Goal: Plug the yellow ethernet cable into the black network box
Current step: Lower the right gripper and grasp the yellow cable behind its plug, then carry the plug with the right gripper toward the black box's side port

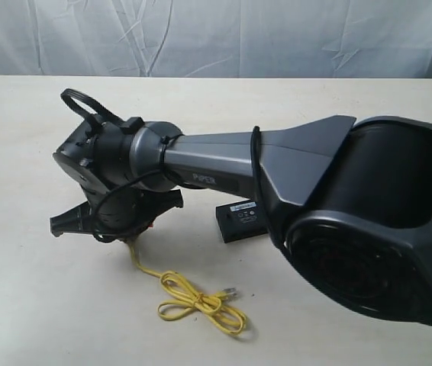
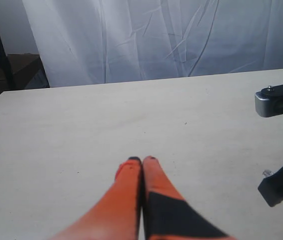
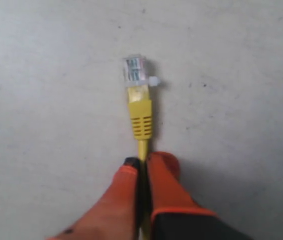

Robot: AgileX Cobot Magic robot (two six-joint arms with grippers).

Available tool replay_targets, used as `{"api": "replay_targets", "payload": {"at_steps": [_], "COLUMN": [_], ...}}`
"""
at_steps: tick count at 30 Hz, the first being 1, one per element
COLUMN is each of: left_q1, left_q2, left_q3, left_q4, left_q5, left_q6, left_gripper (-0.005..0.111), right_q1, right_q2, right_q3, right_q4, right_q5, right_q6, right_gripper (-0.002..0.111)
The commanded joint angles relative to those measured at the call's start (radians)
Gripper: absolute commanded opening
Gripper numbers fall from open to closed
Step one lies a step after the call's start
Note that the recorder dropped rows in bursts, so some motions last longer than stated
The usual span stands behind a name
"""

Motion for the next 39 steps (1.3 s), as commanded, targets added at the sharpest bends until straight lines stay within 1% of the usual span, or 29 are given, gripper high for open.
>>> {"api": "replay_targets", "payload": {"at_steps": [1, 4, 8, 11, 14, 16, 17, 18, 20, 23, 26, 30, 34, 36, 39], "left_q1": [0.001, 0.001, 0.001, 0.001, 0.001, 0.001, 0.001, 0.001, 0.001, 0.001, 0.001, 0.001, 0.001, 0.001, 0.001], "left_q2": [-0.005, -0.005, -0.005, -0.005, -0.005, -0.005, -0.005, -0.005, -0.005, -0.005, -0.005, -0.005, -0.005, -0.005, -0.005], "left_q3": [0.004, 0.004, 0.004, 0.004, 0.004, 0.004, 0.004, 0.004, 0.004, 0.004, 0.004, 0.004, 0.004, 0.004, 0.004], "left_q4": [0.000, 0.000, 0.000, 0.000, 0.000, 0.000, 0.000, 0.000, 0.000, 0.000, 0.000, 0.000, 0.000, 0.000, 0.000], "left_q5": [-0.013, -0.013, -0.013, -0.013, -0.013, -0.013, -0.013, -0.013, -0.013, -0.013, -0.013, -0.013, -0.013, -0.013, -0.013], "left_q6": [-0.003, -0.003, -0.003, -0.003, -0.003, -0.003, -0.003, -0.003, -0.003, -0.003, -0.003, -0.003, -0.003, -0.003, -0.003], "left_gripper": [0.000, 0.000, 0.000, 0.000, 0.000, 0.000, 0.000, 0.000, 0.000, 0.000, 0.000, 0.000, 0.000, 0.000, 0.000], "right_q1": [0.000, -0.002, -0.014, -0.022, -0.030, -0.065, -0.085, -0.128, -0.201, -0.312, -0.369, -0.379, -0.379, -0.379, -0.367], "right_q2": [-0.023, -0.066, -0.149, -0.239, -0.364, -0.458, -0.494, -0.547, -0.615, -0.731, -0.838, -0.955, -0.979, -0.954, -0.897], "right_q3": [-0.006, -0.006, -0.004, 0.058, 0.194, 0.322, 0.376, 0.459, 0.575, 0.742, 0.880, 1.048, 1.184, 1.216, 1.211], "right_q4": [0.014, 0.012, 0.003, 0.004, 0.024, 0.107, 0.152, 0.215, 0.270, 0.232, 0.134, 0.083, 0.095, 0.095, 0.107], "right_q5": [0.025, 0.081, 0.204, 0.235, 0.190, 0.120, 0.087, 0.041, -0.003, -0.050, -0.114, -0.243, -0.397, -0.404, -0.393], "right_q6": [-0.049, -0.118, -0.307, -0.402, -0.463, -0.540, -0.571, -0.608, -0.650, -0.663, -0.663, -0.663, -0.666, -0.671, -0.708], "right_gripper": [-0.001, -0.001, -0.001, -0.001, -0.001, -0.001, -0.001, -0.001, -0.001, -0.001, -0.001, -0.001, -0.001, -0.001, -0.001]}}
